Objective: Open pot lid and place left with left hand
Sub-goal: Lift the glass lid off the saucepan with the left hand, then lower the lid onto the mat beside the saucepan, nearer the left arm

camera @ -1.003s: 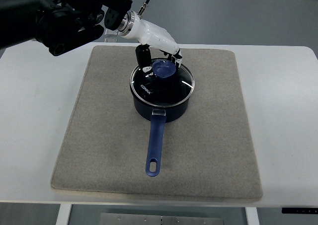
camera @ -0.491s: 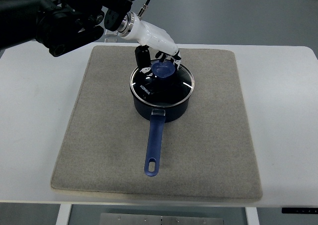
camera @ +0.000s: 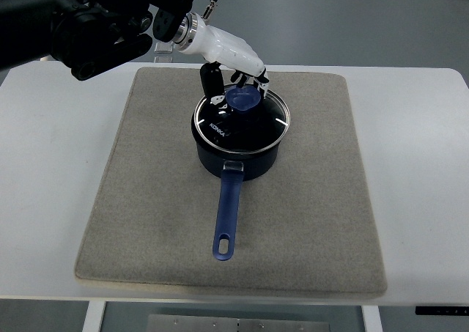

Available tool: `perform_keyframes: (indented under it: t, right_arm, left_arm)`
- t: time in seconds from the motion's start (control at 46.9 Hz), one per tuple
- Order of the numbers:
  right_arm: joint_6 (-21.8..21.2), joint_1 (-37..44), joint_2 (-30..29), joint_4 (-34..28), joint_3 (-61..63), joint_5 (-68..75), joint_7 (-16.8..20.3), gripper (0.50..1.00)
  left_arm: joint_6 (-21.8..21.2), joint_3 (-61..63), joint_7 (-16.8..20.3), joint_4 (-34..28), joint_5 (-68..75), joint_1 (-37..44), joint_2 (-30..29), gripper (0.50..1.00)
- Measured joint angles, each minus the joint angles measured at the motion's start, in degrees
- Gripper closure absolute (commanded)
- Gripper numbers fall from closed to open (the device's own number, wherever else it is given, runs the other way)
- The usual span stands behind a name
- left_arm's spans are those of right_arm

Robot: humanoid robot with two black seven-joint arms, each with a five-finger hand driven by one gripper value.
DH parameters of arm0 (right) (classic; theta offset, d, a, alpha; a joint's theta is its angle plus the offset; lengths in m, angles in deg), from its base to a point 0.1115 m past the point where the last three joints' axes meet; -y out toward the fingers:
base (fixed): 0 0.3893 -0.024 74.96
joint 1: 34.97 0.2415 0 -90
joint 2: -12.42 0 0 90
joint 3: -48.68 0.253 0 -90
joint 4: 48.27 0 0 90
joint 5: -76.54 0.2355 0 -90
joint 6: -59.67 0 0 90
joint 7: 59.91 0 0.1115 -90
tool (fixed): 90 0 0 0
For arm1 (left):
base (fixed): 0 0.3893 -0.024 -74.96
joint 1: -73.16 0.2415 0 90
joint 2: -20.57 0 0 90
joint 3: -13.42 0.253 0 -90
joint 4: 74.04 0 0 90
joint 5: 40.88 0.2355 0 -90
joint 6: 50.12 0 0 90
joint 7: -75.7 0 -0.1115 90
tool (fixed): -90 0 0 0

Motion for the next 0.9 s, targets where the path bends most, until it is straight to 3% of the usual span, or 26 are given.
perform_keyframes:
  t: [0.341, 0.469, 0.683, 0.896]
  right_arm:
    - [0.0, 0.0, 0.0, -0.01, 0.0, 0.0, 0.02, 0.585]
    - [0.0, 0.0, 0.0, 0.0, 0.0, 0.01, 0.01, 0.585]
    - [0.0, 0.0, 0.0, 0.0, 0.0, 0.02, 0.01, 0.585]
    - [0.0, 0.0, 0.0, 0.0, 0.0, 0.01, 0.01, 0.585]
  left_arm:
    - [0.95, -1.61, 0.0, -7.79, -10.15, 0.1, -2.35, 1.0]
    - [1.46, -1.73, 0.01, -8.23, -14.36, 0.34, -5.44, 1.0]
    - [6.15, -1.6, 0.0, -8.11, -23.09, 3.01, -12.54, 1.0]
    - [6.6, -1.48, 0.0, -7.7, -22.74, 6.34, -17.65, 1.0]
